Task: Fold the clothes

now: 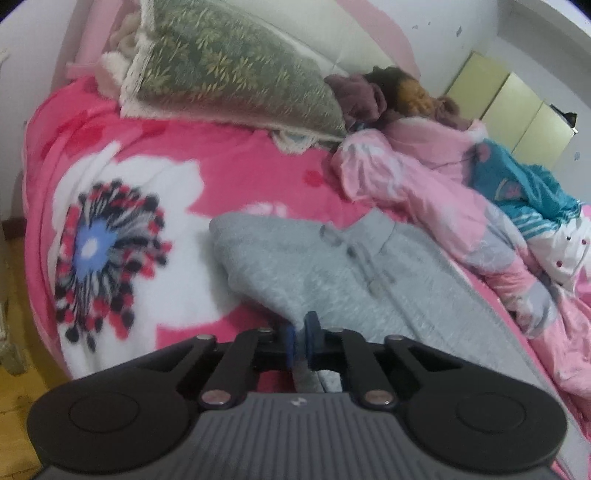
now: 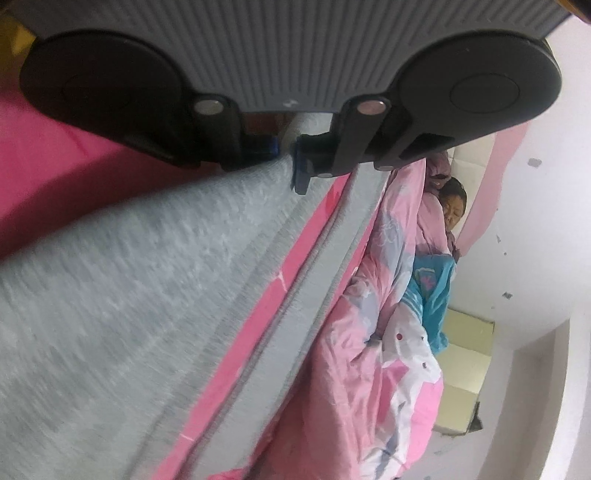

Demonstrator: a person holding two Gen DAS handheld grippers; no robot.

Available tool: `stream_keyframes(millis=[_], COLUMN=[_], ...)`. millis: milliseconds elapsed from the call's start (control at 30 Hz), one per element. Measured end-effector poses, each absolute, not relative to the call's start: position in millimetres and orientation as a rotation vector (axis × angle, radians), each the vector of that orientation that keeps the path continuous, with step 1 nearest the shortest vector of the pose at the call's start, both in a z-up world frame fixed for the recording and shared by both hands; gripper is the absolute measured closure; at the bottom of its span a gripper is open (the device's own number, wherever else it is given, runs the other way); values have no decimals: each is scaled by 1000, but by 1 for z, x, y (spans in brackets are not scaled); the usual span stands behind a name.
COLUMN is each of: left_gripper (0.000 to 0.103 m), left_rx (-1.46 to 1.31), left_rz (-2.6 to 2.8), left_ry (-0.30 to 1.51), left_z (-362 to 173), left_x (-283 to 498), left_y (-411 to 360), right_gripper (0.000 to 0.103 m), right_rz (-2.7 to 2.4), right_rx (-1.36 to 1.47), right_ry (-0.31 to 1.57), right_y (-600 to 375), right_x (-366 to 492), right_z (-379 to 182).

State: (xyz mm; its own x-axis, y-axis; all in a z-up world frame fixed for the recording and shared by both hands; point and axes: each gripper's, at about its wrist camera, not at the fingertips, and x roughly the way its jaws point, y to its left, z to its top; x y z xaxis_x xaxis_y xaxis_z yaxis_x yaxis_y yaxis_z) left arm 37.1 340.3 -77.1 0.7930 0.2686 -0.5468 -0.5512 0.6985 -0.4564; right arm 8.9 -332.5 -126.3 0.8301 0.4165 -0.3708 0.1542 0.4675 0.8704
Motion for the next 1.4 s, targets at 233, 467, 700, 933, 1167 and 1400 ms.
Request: stream_keyframes(millis=[233,467,700,933,1167,1400], left_gripper=[97,97,97,89,36,34], left_rx=[-599,-539,-477,-501,-660,-616], left_rz=[391,373,420,419,259,200], left_ry=[358,371,558,622,524,506], left_z=[-20,3,-43,-96,-67,18], left_x=[92,211,336,371,338,249], left_y=[329,305,291,300,318,325], right_gripper=[98,98,99,95,72,40], right_rz=[245,268,212,154,177,227], right_rx=[943,877,938,990,1184,1268], right_ry=[454,373,456,627,772,686], right_y=[-335,-344,-351,-353,-373,-393], right_x=[71,190,313,382,389,303], right_z=[-73,-36,-65,-128,-150,-92])
